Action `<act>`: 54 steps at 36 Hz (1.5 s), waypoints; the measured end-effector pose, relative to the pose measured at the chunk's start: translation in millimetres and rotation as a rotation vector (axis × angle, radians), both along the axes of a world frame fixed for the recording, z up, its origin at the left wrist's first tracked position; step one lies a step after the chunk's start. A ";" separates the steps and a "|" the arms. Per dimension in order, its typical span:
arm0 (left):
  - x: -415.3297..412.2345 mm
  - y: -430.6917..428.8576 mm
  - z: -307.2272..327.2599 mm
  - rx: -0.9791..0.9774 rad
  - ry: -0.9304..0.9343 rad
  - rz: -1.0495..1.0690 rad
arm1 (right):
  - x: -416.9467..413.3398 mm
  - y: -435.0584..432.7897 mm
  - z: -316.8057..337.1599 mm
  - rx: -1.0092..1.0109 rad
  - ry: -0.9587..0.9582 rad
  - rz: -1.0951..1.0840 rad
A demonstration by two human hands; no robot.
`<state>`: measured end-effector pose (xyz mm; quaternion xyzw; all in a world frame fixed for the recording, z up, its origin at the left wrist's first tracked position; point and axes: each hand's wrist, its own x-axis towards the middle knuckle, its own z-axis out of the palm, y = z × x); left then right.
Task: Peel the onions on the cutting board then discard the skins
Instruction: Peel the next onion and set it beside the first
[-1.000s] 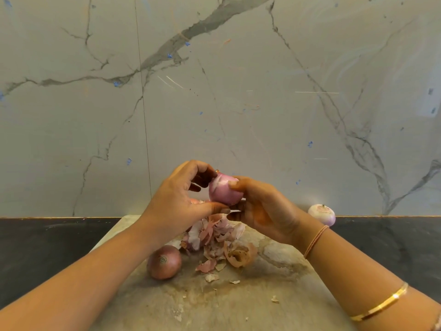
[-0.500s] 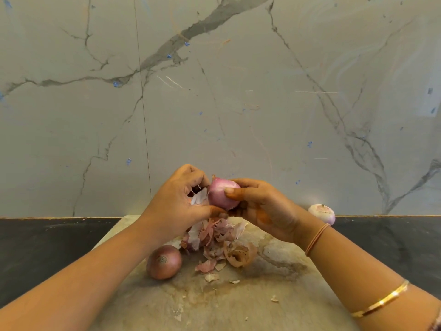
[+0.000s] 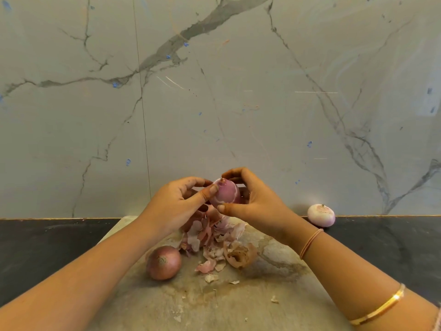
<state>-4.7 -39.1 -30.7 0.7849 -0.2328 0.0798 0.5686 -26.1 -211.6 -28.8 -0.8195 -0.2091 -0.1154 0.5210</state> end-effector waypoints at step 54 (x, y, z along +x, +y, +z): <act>6.9 4.1 -4.6 0.324 -0.772 0.104 | 4.7 -7.1 3.2 0.328 0.276 0.057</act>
